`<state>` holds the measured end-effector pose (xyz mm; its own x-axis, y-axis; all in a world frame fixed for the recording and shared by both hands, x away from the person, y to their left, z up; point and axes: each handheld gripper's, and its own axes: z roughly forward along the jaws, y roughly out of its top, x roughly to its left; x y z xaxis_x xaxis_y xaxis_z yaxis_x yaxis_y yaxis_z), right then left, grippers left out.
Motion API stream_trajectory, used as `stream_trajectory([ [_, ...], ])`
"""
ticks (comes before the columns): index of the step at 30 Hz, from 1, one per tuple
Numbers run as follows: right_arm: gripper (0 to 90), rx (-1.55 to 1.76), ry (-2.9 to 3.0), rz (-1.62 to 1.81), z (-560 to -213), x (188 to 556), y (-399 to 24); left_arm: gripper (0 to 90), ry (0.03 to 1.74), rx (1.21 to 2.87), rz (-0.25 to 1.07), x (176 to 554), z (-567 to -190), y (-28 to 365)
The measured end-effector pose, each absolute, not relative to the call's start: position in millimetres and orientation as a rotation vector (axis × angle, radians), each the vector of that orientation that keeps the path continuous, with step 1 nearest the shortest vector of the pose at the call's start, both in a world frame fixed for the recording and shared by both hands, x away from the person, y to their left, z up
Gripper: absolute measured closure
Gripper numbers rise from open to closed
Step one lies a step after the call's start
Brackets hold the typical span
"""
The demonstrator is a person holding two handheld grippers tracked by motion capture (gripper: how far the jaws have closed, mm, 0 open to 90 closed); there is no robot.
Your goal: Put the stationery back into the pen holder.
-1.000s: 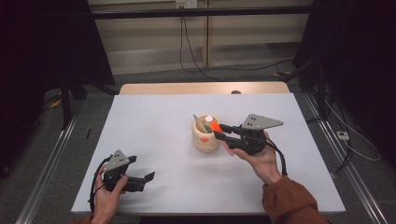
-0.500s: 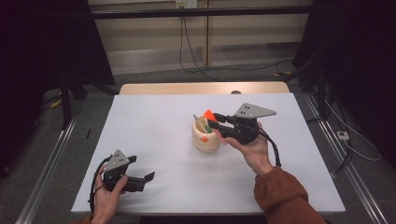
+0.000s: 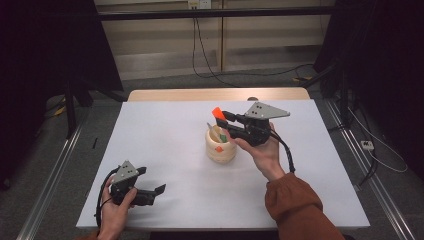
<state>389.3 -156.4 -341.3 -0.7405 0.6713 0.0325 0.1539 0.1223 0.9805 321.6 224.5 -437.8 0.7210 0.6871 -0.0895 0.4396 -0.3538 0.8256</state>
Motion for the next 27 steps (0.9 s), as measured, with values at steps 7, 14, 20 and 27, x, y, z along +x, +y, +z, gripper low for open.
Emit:
stream_trajectory([
  [7, 67.7, 0.802, 1.971, 1.675, -339, 396, -148, 4.9, 0.859, 2.006, 0.338, 322, -438, 225],
  [14, 67.7, 0.828, 1.957, 1.687, -348, 407, -142, 4.8, 0.858, 1.994, 0.342, 322, -438, 224],
  [20, 67.7, 0.841, 1.936, 1.680, -350, 415, -140, 4.9, 0.857, 1.996, 0.342, 321, -438, 224],
  [27, 67.6, 0.843, 1.944, 1.667, -355, 419, -138, 4.8, 0.855, 1.998, 0.343, 321, -438, 224],
])
